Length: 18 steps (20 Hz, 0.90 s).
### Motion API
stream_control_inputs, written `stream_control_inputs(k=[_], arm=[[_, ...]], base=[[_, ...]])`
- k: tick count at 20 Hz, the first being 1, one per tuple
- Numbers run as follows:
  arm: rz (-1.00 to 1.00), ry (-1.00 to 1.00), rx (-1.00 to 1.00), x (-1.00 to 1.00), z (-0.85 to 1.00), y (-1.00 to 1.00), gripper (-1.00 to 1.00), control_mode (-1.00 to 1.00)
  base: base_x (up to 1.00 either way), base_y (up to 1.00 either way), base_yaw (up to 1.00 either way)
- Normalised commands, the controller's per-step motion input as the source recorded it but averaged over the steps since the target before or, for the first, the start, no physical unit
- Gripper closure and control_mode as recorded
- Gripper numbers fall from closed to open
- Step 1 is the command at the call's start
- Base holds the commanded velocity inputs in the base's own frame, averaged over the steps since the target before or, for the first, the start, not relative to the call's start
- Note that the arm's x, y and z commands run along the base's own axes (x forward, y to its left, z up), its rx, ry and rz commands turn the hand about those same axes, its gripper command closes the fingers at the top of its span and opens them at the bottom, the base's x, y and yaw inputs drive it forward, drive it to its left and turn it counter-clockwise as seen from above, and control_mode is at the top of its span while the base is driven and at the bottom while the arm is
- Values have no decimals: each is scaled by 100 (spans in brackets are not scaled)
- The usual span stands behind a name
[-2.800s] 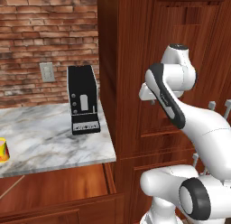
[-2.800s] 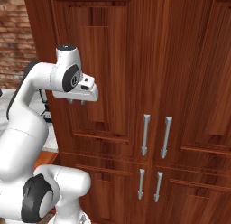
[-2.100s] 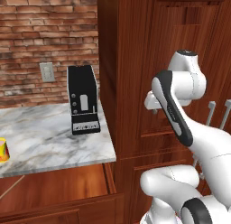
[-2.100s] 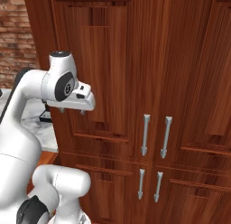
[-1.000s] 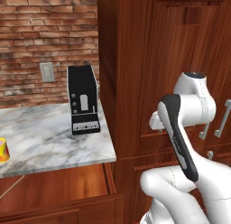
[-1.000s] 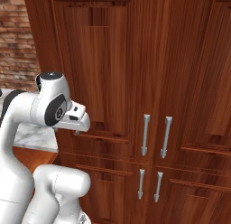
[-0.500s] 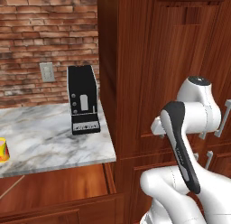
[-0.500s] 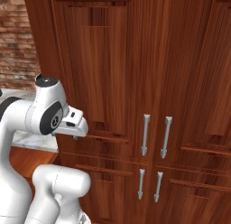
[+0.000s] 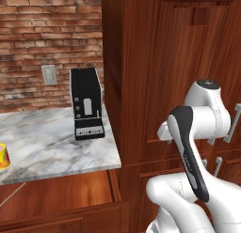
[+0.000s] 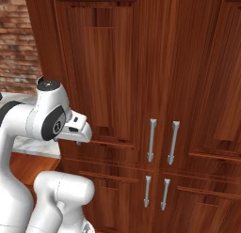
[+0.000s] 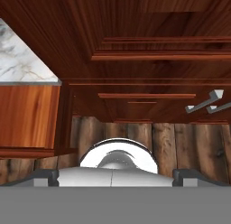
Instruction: Pick up the straw from the left drawer and put it inside the smoothie cup.
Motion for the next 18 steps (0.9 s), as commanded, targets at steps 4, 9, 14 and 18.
stream_control_inputs(k=[4,9,14,18], arm=[[0,0,0,0,0,0,-100,-100],[0,0,0,-3,0,0,-100,100],[0,0,0,0,0,0,-100,100],[0,0,0,0,0,0,-100,100]], base=[[0,0,0],[-14,-1,0],[-71,-7,0],[-72,-6,0]])
